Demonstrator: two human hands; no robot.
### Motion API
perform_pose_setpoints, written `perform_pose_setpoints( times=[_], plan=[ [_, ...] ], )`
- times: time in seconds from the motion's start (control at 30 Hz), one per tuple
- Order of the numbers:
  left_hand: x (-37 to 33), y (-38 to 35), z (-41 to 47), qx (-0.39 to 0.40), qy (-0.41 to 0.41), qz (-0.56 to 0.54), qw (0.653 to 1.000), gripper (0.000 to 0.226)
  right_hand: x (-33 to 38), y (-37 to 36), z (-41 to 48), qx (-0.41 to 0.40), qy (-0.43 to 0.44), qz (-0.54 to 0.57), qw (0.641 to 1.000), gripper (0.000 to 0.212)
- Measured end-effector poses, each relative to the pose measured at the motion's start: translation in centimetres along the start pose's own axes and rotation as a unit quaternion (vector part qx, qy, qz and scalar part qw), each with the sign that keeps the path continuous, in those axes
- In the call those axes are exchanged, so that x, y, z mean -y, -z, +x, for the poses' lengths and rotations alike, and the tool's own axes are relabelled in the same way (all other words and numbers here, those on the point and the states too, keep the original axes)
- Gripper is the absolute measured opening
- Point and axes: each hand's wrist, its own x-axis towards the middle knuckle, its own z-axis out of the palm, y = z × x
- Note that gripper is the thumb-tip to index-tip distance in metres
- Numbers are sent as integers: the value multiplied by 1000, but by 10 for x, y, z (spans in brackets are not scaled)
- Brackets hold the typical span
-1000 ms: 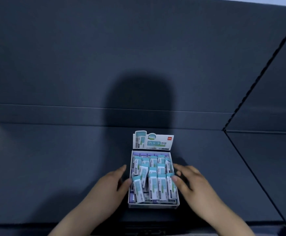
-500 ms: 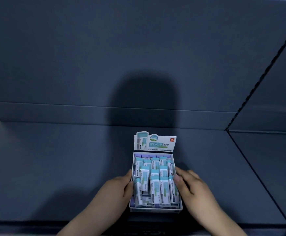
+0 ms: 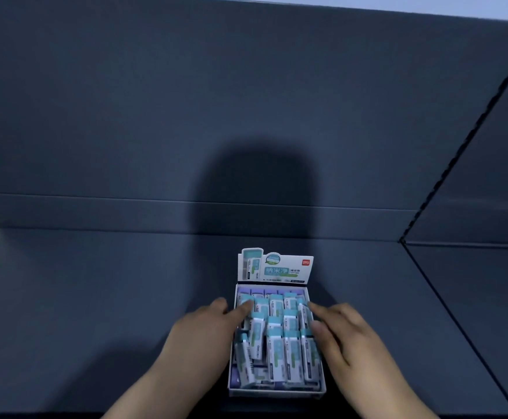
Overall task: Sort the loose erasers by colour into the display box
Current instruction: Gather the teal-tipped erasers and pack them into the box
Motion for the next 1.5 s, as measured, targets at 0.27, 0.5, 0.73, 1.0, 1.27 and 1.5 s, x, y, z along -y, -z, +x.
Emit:
perform_pose_setpoints(
  times=[0.27, 0.5, 0.73, 1.0, 1.27, 1.5],
  plan=[
    [2, 0, 3, -4, 24, 18, 1000, 70, 29, 17, 24, 73, 63, -92, 991, 83],
    [3, 13, -4, -77, -16, -25, 997, 87, 58, -1, 52, 213, 102, -229, 944, 44],
    [3, 2, 0, -102, -81, -8, 991, 68, 58, -10, 62, 183, 69, -215, 957, 40],
    [-13, -1, 23, -112, -153, -11, 982, 51, 10, 3, 30, 24, 41, -145, 988, 50],
    [-17, 3, 28, -79, -176, -22, 981, 63, 1, -4, 25, 10, 90, -186, 978, 59],
    [-14, -2, 39, -92, -202, -12, 975, 60, -10, 2, 31, 13, 71, -160, 984, 62]
  ],
)
